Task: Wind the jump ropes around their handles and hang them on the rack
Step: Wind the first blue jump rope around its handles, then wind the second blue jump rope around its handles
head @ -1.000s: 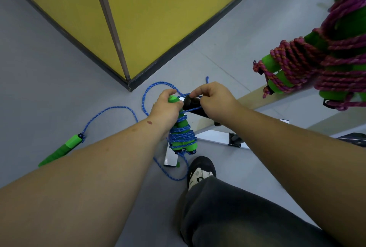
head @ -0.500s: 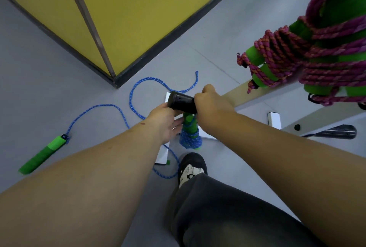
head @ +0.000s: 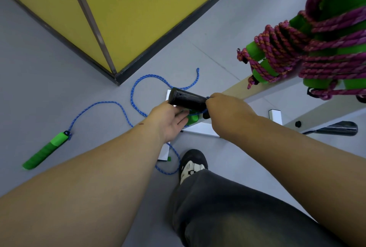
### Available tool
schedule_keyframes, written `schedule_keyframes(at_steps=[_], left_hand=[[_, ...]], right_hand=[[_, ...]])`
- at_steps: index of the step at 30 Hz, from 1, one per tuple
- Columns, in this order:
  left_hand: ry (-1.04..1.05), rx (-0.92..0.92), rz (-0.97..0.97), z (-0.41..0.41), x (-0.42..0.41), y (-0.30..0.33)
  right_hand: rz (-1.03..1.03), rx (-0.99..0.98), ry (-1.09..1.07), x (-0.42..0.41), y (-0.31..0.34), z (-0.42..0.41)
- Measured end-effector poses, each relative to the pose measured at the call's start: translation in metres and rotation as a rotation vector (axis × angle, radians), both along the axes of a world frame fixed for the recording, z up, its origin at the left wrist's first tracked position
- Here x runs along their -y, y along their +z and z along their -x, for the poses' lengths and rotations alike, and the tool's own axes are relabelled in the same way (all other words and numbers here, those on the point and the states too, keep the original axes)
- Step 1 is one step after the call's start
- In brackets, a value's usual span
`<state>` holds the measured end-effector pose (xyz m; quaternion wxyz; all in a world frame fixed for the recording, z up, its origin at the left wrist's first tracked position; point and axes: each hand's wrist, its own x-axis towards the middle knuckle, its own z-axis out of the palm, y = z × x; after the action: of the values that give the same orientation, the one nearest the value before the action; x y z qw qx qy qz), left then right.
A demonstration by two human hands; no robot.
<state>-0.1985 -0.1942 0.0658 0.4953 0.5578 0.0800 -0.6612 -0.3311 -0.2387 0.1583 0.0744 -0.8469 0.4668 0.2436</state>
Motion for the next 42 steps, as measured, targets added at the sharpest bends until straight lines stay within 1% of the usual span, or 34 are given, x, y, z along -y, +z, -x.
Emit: schedule_keyframes(at_steps=[8, 15, 18, 24, 29, 33, 37, 42], left_hand=[[-0.004, 0.106, -0.012, -0.033, -0.021, 0.001], [-0.112, 0.369, -0.010, -0.048, -0.025, 0.020], [-0.137, 0.453, -0.028, -0.055, -0.031, 0.024], [-0.185, 0.590, -0.060, -0.068, -0.045, 0.031], [-0.280, 0.686, -0.039, -0.072, -0.049, 0.033], [-0.344, 0.721, -0.030, -0.075, -0.053, 0.030], [-0.362, 0.767, -0.017, -0.081, -0.059, 0.031], [-0.424, 0.889, 0.001, -0.086, -0.072, 0.041]], right_hand=[[-0.037, 0.130, -0.041, 0.008, -0.009, 0.006], [-0.045, 0.188, -0.082, 0.009, -0.007, 0.004], [-0.038, 0.214, -0.100, 0.009, -0.004, 0.002], [-0.025, 0.220, -0.103, 0.010, 0.008, -0.009], [0.095, 0.146, 0.030, 0.009, 0.003, -0.022], [0.085, 0.138, 0.016, 0.012, 0.005, -0.026], [0.097, 0.159, 0.011, 0.010, 0.011, -0.015], [0.036, 0.138, 0.023, -0.006, 0.012, -0.004]])
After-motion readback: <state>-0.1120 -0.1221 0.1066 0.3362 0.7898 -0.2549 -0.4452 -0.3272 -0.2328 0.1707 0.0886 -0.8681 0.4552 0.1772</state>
